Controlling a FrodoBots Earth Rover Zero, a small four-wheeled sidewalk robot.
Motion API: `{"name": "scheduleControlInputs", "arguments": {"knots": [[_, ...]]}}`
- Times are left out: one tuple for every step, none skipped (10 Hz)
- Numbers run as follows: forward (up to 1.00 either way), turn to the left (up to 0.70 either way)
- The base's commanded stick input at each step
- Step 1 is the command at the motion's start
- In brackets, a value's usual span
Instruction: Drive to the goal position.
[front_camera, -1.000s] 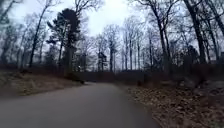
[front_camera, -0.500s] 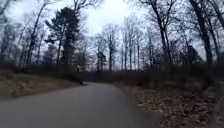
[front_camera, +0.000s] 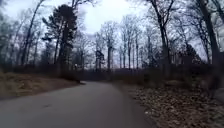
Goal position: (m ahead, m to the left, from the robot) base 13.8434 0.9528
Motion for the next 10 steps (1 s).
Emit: {"name": "scheduleControlInputs", "arguments": {"knots": [[1.00,0.00],[1.00,0.00],[1.00,0.00],[1.00,0.00],[1.00,0.00],[1.00,0.00],[1.00,0.00],[1.00,0.00],[1.00,0.00],[1.00,0.00]]}}
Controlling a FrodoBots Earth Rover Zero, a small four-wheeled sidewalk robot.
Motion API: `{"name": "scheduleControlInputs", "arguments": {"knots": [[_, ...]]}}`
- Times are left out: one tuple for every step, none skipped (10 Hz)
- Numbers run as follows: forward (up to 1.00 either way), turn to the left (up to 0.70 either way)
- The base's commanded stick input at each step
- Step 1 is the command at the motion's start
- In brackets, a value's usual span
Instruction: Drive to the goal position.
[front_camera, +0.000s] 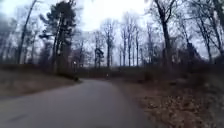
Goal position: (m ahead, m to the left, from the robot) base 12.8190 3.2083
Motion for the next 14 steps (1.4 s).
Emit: {"name": "scheduleControlInputs", "arguments": {"knots": [[1.00,0.00],[1.00,0.00],[1.00,0.00],[1.00,0.00],[1.00,0.00],[1.00,0.00],[1.00,0.00],[1.00,0.00],[1.00,0.00],[1.00,0.07],[1.00,0.31],[1.00,0.39],[1.00,0.40],[1.00,0.40]]}}
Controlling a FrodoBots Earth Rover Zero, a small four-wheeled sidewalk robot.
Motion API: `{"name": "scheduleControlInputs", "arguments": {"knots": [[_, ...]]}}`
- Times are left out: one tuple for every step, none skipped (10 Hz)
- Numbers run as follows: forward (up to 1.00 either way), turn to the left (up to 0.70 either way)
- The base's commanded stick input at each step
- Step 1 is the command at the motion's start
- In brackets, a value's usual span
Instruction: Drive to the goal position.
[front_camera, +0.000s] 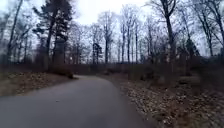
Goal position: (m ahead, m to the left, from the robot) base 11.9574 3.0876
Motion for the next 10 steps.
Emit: {"name": "scheduleControlInputs", "arguments": {"knots": [[1.00,0.36],[1.00,0.29],[1.00,0.23],[1.00,0.16],[1.00,0.09],[1.00,0.02],[1.00,0.00],[1.00,0.00],[1.00,0.00],[1.00,0.00]]}}
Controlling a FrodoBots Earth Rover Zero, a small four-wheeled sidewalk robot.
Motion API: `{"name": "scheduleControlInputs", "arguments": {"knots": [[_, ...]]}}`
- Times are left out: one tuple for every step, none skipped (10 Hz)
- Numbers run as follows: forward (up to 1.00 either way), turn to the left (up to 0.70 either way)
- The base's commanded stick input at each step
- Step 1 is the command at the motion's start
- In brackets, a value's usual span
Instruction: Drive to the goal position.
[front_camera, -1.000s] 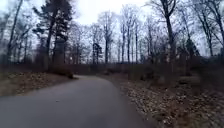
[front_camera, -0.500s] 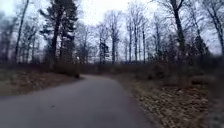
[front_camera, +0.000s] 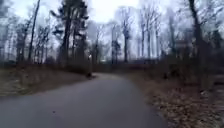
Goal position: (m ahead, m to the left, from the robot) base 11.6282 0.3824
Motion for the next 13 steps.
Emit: {"name": "scheduleControlInputs", "arguments": {"knots": [[1.00,0.00],[1.00,0.00],[1.00,0.00],[1.00,0.00],[1.00,0.00],[1.00,-0.09],[1.00,-0.18],[1.00,-0.26],[1.00,-0.35],[1.00,-0.40],[1.00,-0.21],[1.00,0.00],[1.00,0.00]]}}
